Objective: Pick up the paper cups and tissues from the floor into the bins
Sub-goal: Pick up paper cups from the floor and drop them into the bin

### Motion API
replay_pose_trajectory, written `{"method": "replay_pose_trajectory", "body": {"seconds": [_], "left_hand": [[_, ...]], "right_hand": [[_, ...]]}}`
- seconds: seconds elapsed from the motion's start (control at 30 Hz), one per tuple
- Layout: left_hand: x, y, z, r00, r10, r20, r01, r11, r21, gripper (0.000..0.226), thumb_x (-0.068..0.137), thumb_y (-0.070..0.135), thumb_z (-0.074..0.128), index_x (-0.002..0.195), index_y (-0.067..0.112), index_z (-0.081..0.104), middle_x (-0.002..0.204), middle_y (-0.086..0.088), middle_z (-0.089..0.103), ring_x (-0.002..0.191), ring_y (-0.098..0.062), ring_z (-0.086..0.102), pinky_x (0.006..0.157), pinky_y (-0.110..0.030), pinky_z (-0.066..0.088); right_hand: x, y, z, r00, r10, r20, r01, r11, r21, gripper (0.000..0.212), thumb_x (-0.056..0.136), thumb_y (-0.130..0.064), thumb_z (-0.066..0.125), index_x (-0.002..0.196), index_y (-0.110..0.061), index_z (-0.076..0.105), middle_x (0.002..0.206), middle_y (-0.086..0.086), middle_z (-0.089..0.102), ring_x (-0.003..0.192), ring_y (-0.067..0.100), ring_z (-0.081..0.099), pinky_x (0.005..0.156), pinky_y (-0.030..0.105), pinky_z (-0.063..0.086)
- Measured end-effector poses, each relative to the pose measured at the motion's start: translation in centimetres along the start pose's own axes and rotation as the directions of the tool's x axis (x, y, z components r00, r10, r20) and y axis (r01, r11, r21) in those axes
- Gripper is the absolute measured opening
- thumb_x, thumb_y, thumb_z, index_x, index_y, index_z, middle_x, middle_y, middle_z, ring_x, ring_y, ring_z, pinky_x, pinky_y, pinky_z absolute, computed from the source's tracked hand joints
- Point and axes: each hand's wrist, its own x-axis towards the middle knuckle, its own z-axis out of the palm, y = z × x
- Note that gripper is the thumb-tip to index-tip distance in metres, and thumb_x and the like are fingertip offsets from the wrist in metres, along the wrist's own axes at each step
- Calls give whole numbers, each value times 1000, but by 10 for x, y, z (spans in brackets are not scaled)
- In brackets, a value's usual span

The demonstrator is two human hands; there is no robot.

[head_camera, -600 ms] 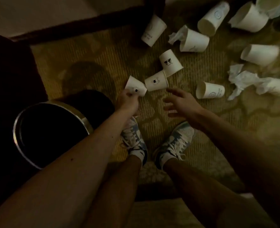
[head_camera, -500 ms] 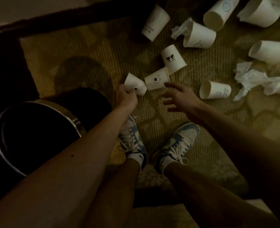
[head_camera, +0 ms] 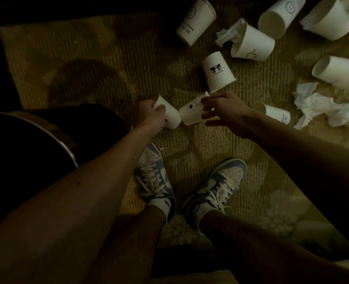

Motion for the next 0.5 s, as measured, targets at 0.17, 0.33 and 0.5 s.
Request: {"method": "replay_pose_trajectory", "body": {"seconds": [0.17,0.33,0.5], "left_hand": [[-27,-1,-18,966,159,203,-218,925,312,31,100,30,51,128,15,50,129,-11,54,103,-23,54,76,-35,46],[-74,14,-43,920,209,332,-348,826,443,59,91,68,41,135,28,47,135,-10,51,105,-23,53,71,-35,40],[-135,27,-70,874,354,333,-484,686,543,108,53,100,38,130,27,54,130,-5,58,111,-26,57,80,-40,47]], "right_hand": [[-32,-9,0,999,-32,15,33,999,-43,32,96,-20,54,124,-3,54,113,9,65,93,19,66,68,27,55],[-97,-12,-6,997,-75,31,79,985,-152,27,96,-24,55,113,-5,64,106,8,68,82,17,63,74,32,54],[-165,-24,-14,987,-156,20,158,978,-140,25,94,-24,55,103,-7,70,104,7,69,77,17,62,64,26,53]]}}
